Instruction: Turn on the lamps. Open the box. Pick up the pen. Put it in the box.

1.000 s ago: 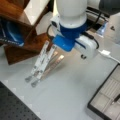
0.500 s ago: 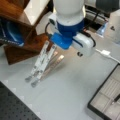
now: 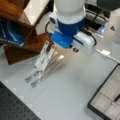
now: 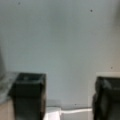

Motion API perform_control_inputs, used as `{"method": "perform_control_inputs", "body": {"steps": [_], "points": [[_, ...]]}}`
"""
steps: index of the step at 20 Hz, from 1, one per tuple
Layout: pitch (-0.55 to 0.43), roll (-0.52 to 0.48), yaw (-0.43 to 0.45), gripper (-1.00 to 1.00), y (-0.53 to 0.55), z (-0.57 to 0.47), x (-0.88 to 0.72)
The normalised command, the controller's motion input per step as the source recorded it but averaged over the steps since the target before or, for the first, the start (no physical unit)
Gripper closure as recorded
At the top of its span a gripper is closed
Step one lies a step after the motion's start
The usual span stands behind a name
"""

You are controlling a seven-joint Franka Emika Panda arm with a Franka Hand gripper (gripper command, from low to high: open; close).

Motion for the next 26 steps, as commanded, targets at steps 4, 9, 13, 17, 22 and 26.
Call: {"method": "perform_control_inputs", "body": {"steps": [4, 9, 13, 17, 22, 26], "points": [[-0.014, 0.11, 0.07, 1.0, -0.02, 0.0, -0.17], [-0.01, 0.109, 0.058, 1.0, -0.01, 0.0, -0.19], [-0.013, 0.114, 0.057, 1.0, -0.01, -0.01, -0.18], [0.021, 0.105, 0.057, 1.0, -0.02, 0.05, -0.19], [0.014, 0.106, 0.041, 1.0, 0.0, 0.03, -0.12], [0.009, 0.111, 0.029, 1.0, 0.02, -0.05, -0.12]]}}
